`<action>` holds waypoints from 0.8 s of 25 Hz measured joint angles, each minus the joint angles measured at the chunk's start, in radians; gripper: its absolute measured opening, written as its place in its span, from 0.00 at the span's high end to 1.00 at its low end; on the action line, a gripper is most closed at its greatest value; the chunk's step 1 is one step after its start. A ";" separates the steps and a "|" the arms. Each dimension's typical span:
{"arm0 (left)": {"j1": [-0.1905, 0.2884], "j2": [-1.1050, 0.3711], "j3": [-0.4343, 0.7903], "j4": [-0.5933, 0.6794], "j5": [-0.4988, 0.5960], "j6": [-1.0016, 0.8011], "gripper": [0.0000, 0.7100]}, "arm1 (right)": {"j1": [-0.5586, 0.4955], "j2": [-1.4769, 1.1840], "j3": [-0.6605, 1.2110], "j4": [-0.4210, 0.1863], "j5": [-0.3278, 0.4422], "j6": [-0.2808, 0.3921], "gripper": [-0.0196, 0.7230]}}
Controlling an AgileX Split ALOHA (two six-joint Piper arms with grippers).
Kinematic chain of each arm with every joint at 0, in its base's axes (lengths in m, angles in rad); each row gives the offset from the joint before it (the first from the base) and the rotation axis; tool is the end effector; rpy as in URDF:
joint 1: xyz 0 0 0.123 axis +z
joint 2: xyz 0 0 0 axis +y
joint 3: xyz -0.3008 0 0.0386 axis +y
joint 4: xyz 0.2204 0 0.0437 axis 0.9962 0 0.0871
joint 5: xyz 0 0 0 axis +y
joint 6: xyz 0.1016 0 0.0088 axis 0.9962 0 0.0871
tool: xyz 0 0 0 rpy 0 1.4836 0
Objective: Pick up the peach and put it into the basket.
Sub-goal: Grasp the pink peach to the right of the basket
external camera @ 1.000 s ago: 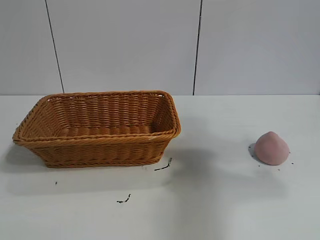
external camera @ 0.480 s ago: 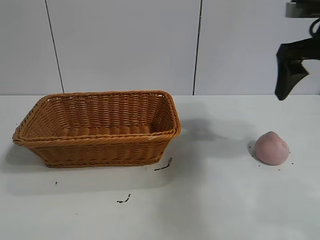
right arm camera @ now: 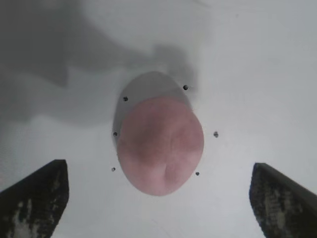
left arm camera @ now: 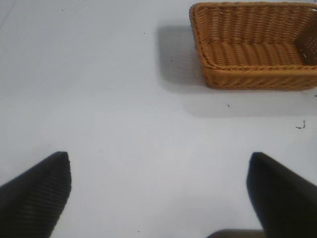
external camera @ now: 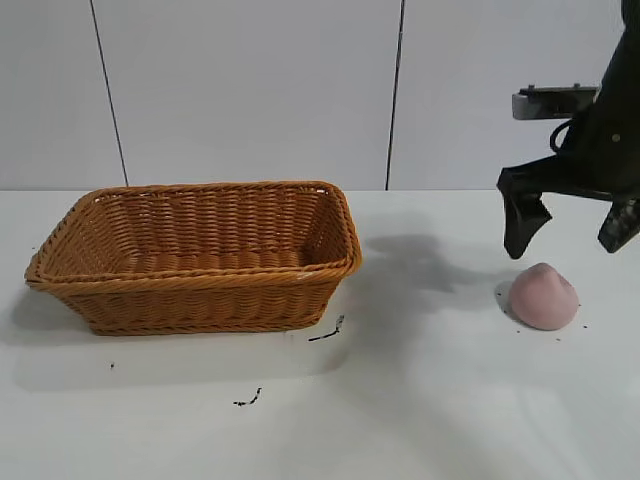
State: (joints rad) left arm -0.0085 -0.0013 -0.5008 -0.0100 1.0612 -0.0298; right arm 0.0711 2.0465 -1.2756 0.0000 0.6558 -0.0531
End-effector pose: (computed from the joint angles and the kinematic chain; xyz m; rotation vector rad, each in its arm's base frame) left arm -0.0379 -0.0006 0.2592 -0.0213 2.0427 -0.0359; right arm 0.3829 0.0273 0.1512 -0.1806 2.9047 0.0030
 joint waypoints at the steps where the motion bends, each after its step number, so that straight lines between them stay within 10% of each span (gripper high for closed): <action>1: 0.000 0.000 0.000 0.000 0.000 0.000 0.02 | 0.000 0.007 0.000 0.000 -0.001 0.001 0.05; 15: 0.000 0.000 0.000 0.000 0.000 0.000 0.02 | -0.001 0.043 0.000 0.008 0.015 0.001 0.07; 20: 0.000 0.000 0.000 0.000 0.000 0.000 0.02 | -0.001 0.043 0.000 0.008 0.017 0.001 0.55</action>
State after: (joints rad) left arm -0.0085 -0.0013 -0.5008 -0.0100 1.0612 -0.0298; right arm 0.0700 2.0898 -1.2756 0.0075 0.6726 -0.0523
